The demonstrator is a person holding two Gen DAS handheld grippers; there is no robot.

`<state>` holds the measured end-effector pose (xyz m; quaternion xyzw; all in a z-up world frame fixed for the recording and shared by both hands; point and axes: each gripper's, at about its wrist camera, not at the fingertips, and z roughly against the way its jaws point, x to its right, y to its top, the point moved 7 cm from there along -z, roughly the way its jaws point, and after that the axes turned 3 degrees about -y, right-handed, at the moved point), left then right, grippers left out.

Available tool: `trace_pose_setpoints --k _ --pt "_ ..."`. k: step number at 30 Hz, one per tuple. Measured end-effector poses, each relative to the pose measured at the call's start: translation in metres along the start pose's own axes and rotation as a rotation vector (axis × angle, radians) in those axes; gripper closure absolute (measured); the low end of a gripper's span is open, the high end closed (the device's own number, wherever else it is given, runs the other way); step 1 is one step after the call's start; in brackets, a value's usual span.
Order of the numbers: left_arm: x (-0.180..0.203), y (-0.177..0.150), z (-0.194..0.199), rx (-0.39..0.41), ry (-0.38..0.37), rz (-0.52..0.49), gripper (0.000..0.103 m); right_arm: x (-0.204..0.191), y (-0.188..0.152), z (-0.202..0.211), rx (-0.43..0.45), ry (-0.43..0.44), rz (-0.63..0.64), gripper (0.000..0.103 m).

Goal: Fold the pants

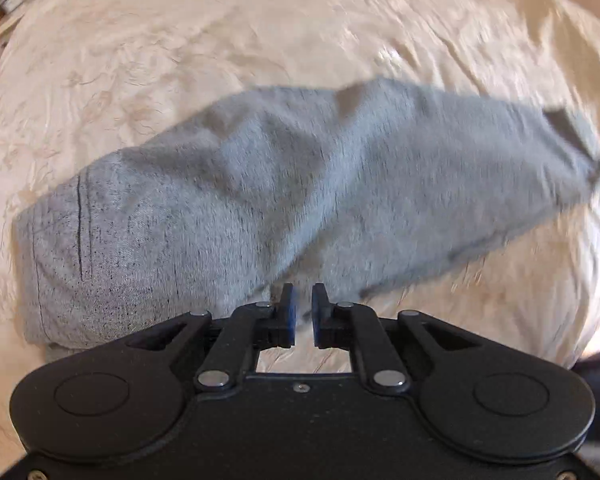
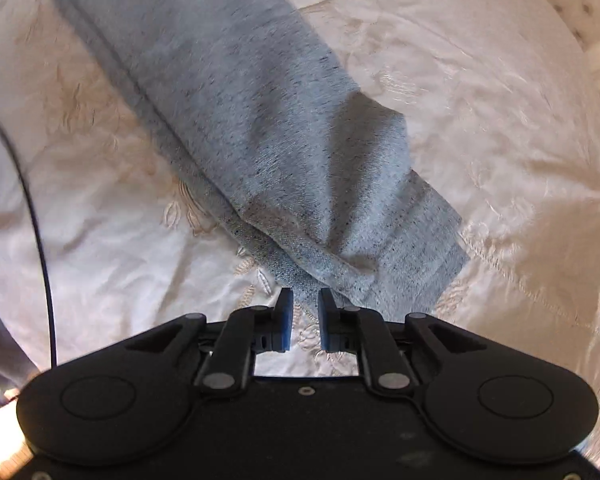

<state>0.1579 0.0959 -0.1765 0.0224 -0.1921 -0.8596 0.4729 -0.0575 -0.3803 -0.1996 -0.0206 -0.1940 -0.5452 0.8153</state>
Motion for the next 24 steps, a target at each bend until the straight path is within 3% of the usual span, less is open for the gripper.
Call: trace_pose_setpoints --k 4,6,8,12,15,18,21,24 --pt "0.017 0.029 -0.008 0.095 0.018 0.229 0.086 0.048 -0.023 0.021 0.059 0.092 -0.532 0.078" --pt "0.039 0.039 -0.025 0.107 0.055 0.245 0.086 0.071 -0.037 0.019 0.082 0.135 -0.798 0.078" --pt "0.066 0.041 -0.044 0.102 0.08 0.249 0.086 0.084 -0.046 0.011 0.099 0.145 -0.947 0.077" --pt "0.114 0.036 -0.078 0.059 0.074 0.253 0.084 0.093 -0.044 -0.004 0.126 0.135 -1.037 0.077" --pt "0.136 0.028 -0.105 -0.003 0.105 0.259 0.078 0.099 -0.049 -0.019 0.085 0.128 -1.094 0.077" --pt "0.145 0.013 -0.132 -0.108 0.138 0.245 0.078 0.104 -0.053 -0.038 0.077 0.135 -1.11 0.076" --pt "0.148 0.011 -0.138 -0.114 0.167 0.196 0.078 0.107 -0.055 -0.049 0.05 0.144 -1.087 0.076" --pt "0.144 0.015 -0.14 -0.139 0.157 0.222 0.078 0.109 -0.057 -0.061 0.03 0.184 -1.089 0.072"
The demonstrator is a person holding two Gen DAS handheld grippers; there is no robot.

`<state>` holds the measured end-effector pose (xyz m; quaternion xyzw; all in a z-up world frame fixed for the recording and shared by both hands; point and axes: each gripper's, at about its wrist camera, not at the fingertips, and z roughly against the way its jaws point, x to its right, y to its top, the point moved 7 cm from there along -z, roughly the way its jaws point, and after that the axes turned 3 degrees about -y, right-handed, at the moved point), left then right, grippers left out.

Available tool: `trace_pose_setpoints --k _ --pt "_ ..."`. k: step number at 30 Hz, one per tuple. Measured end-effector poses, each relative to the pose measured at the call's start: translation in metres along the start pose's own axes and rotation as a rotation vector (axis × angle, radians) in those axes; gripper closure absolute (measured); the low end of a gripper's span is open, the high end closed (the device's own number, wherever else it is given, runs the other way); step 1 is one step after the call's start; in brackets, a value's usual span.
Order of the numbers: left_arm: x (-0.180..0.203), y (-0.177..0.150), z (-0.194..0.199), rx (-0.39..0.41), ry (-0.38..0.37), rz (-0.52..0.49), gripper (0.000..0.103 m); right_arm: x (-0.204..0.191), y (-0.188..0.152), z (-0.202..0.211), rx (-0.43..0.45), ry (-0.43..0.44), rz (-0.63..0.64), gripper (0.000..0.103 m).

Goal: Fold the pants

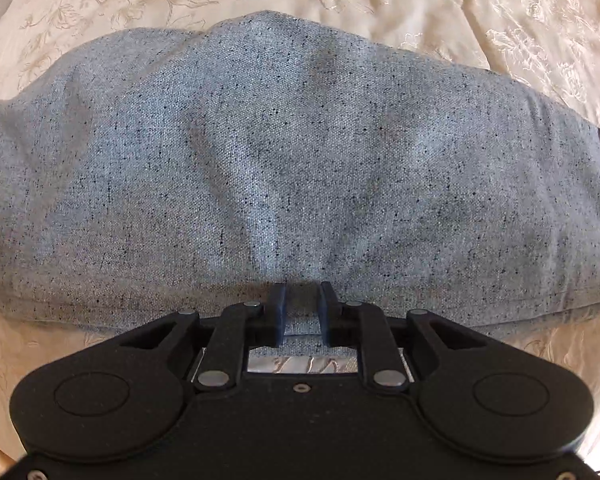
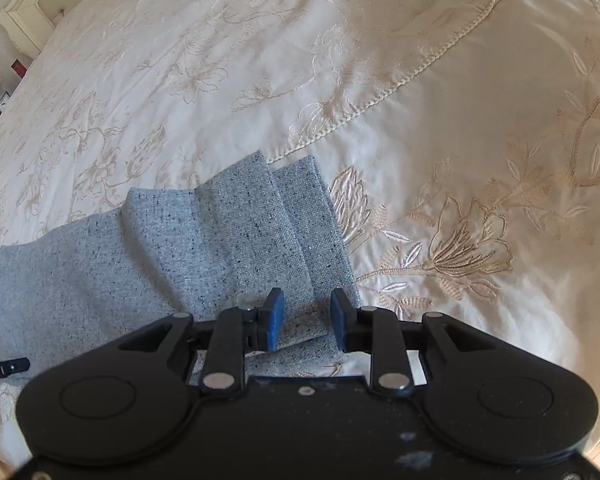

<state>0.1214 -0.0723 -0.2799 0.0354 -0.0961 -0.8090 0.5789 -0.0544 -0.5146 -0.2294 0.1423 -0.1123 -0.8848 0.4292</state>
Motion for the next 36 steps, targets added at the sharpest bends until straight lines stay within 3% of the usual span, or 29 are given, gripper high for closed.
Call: trace_pose_setpoints --k 4,7,11,14,16,18,21,31,33,34,36 --pt "-0.01 0.006 -0.001 -0.023 -0.029 0.064 0.078 0.0 -0.001 -0.007 -0.039 0.074 -0.026 0.07" --pt "-0.013 0.009 0.001 -0.028 -0.028 0.056 0.078 -0.003 0.0 0.006 -0.017 0.106 -0.004 0.095" --pt "-0.011 0.012 0.003 -0.027 -0.011 0.015 0.078 -0.004 -0.005 0.047 0.069 0.032 0.081 0.095" --pt "-0.007 0.014 0.0 -0.035 0.006 0.0 0.078 0.006 -0.025 0.036 0.0 0.009 0.093 0.094" --pt "-0.006 0.016 -0.001 -0.037 0.015 -0.003 0.078 0.004 -0.032 0.027 -0.009 -0.003 0.15 0.086" --pt "0.001 0.015 -0.003 -0.036 0.026 -0.009 0.078 0.004 -0.026 0.032 0.051 -0.007 0.139 0.083" --pt "0.001 0.016 -0.004 -0.035 0.038 -0.014 0.078 0.001 -0.008 0.038 0.126 0.057 0.096 0.077" --pt "0.005 0.015 -0.001 -0.028 0.066 -0.015 0.078 -0.002 0.04 -0.022 0.063 0.059 0.139 0.073" --pt "0.007 0.015 0.0 -0.024 0.064 -0.013 0.078 -0.005 0.042 -0.023 0.059 0.063 0.144 0.081" --pt "0.008 0.015 0.002 -0.023 0.06 -0.01 0.078 -0.008 0.043 -0.022 0.057 0.065 0.154 0.1" --pt "0.011 0.014 0.004 -0.011 0.031 -0.002 0.078 -0.015 0.045 -0.016 0.083 0.039 0.218 0.099"
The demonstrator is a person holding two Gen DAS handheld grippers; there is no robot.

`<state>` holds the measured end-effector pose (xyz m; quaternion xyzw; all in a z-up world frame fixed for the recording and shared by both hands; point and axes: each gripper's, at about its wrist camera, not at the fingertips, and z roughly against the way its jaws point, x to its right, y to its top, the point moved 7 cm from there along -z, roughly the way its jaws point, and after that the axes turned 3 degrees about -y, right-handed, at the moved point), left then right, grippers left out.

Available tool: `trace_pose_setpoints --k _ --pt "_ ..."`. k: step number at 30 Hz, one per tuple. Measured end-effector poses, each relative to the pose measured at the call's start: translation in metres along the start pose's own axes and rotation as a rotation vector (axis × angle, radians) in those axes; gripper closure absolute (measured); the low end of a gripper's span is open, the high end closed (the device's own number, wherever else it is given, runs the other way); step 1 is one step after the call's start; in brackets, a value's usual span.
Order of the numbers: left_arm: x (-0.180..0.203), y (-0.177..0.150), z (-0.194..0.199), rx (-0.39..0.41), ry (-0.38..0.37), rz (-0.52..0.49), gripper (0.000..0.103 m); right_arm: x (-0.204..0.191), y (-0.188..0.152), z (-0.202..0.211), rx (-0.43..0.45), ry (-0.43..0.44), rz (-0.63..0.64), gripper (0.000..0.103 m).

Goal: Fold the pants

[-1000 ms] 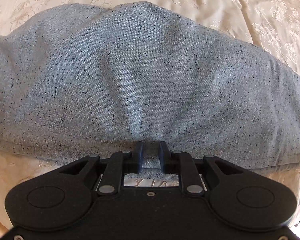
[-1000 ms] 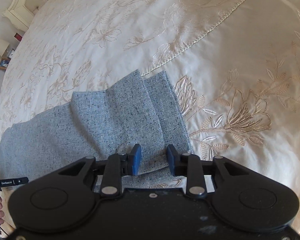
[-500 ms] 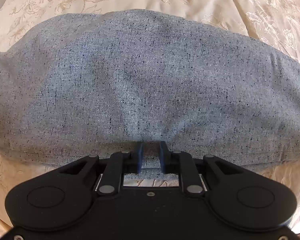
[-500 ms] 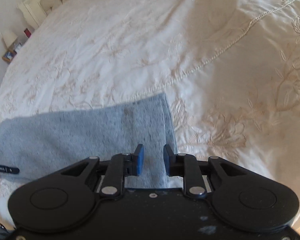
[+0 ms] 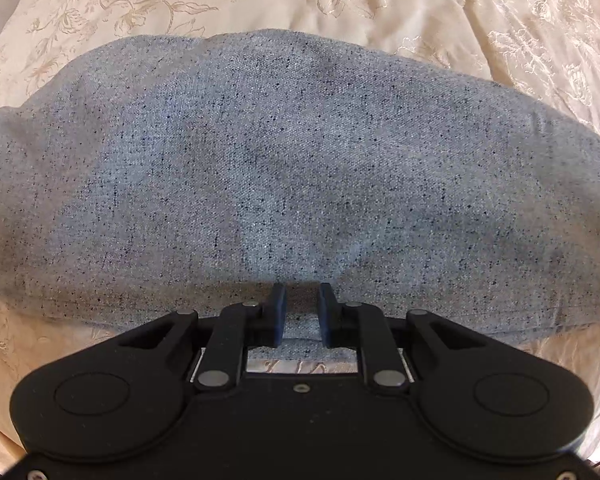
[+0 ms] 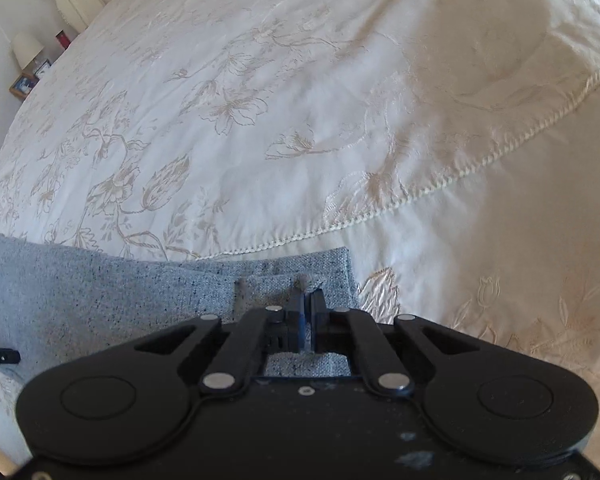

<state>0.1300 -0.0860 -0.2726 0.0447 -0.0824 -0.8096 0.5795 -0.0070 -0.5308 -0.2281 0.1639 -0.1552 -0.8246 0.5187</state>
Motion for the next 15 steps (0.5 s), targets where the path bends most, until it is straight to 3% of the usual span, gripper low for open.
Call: trace_pose_setpoints --k 3,6,9,12,15 --pt "0.006 -0.003 0.006 -0.004 -0.034 -0.004 0.077 -0.003 0.01 0.005 0.064 -0.077 0.083 0.1" --pt "0.01 -0.004 0.017 0.029 -0.011 -0.048 0.077 0.003 0.009 -0.012 0.017 -0.079 0.042 0.1" --pt "0.002 0.003 0.036 0.085 -0.005 -0.031 0.076 0.003 0.005 -0.018 -0.01 -0.1 0.045 0.089" --pt "-0.022 0.013 0.051 0.146 0.013 0.019 0.075 0.001 0.012 0.0 0.074 -0.143 0.017 0.084" --pt "-0.06 0.023 0.054 0.189 0.096 0.061 0.075 -0.015 0.018 0.023 0.146 -0.134 0.053 0.081"
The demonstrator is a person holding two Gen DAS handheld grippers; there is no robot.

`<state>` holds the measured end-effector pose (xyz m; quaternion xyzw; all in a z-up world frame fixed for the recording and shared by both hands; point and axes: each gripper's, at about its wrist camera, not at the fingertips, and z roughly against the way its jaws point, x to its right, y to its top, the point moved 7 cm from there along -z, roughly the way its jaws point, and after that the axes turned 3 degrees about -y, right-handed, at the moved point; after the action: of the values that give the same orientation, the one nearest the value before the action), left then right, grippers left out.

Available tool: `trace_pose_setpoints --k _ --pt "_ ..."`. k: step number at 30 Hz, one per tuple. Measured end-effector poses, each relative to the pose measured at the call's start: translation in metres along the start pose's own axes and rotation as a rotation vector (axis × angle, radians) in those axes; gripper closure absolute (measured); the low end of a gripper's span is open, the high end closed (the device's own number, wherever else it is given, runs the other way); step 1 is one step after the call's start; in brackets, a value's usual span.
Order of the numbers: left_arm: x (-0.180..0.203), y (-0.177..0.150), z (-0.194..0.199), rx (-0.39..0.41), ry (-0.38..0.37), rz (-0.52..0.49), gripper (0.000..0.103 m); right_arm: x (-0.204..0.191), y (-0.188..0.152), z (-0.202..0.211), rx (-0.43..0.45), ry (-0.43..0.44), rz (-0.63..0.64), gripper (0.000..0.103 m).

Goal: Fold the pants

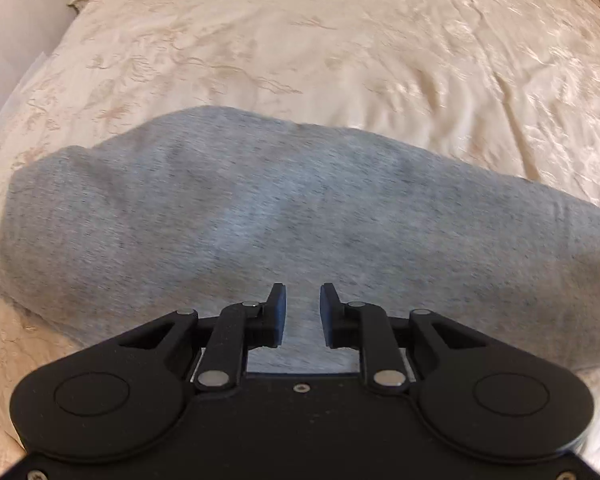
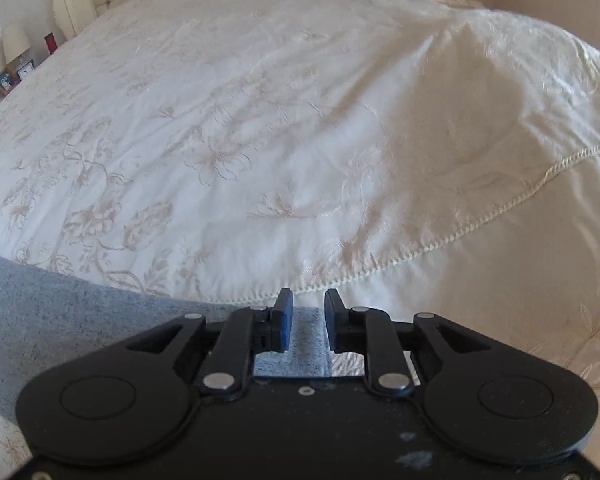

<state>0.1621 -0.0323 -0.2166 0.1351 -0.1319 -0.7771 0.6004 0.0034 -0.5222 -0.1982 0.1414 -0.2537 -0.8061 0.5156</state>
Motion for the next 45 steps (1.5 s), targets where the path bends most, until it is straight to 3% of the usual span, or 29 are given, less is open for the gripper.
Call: trace_pose_setpoints --k 3,5,6,7,10,13,15,18,21,25,27,30,33,36,41,43,45 --pt "-0.047 -0.001 -0.018 -0.016 0.112 0.074 0.074 -0.025 -0.003 0.016 0.007 0.05 0.013 0.081" --pt "-0.072 -0.017 -0.042 -0.12 0.165 0.12 0.076 -0.046 -0.009 0.023 -0.005 0.076 0.02 0.081" --pt "-0.08 -0.031 -0.055 -0.199 0.147 0.113 0.076 -0.061 -0.013 0.025 -0.016 0.093 0.024 0.081" --pt "-0.08 -0.043 -0.062 -0.232 0.118 0.07 0.076 -0.074 -0.016 0.027 -0.027 0.105 0.028 0.081" --pt "-0.065 -0.054 -0.046 -0.168 0.102 -0.185 0.078 -0.132 -0.031 0.04 -0.063 0.154 0.06 0.081" --pt "-0.067 -0.049 -0.012 -0.092 0.002 -0.258 0.07 -0.196 -0.041 0.053 -0.08 0.203 0.106 0.081" --pt "-0.085 -0.034 0.008 -0.022 -0.05 -0.233 0.069 -0.239 -0.045 0.06 -0.089 0.241 0.138 0.081" --pt "-0.13 0.001 0.01 0.036 0.002 -0.166 0.069 -0.304 -0.045 0.066 -0.083 0.287 0.191 0.081" --pt "-0.186 0.028 -0.013 0.002 0.01 -0.015 0.07 -0.361 -0.036 0.067 -0.073 0.325 0.208 0.081" --pt "-0.224 0.015 -0.047 -0.152 -0.102 0.143 0.071 -0.421 -0.015 0.062 -0.07 0.366 0.202 0.08" --pt "-0.227 -0.005 -0.06 -0.24 -0.149 0.127 0.071 -0.442 -0.008 0.06 -0.08 0.387 0.186 0.079" --pt "-0.222 -0.021 -0.055 -0.24 -0.139 0.065 0.071 -0.469 -0.002 0.056 -0.125 0.413 0.15 0.077" --pt "-0.217 -0.022 -0.045 -0.294 -0.152 0.058 0.079 -0.491 0.003 0.043 -0.182 0.436 0.11 0.076" --pt "-0.218 0.007 -0.024 -0.237 -0.223 0.077 0.075 -0.51 0.014 0.029 -0.197 0.422 0.116 0.074" --pt "-0.248 0.077 -0.026 -0.09 -0.131 0.164 0.074 -0.54 0.044 0.002 -0.165 0.41 0.138 0.071" --pt "-0.264 0.091 -0.041 -0.082 -0.105 0.193 0.074 -0.554 0.056 -0.011 -0.156 0.408 0.128 0.07" --pt "-0.267 0.078 -0.057 -0.139 -0.112 0.191 0.074 -0.565 0.065 -0.023 -0.161 0.403 0.114 0.07"
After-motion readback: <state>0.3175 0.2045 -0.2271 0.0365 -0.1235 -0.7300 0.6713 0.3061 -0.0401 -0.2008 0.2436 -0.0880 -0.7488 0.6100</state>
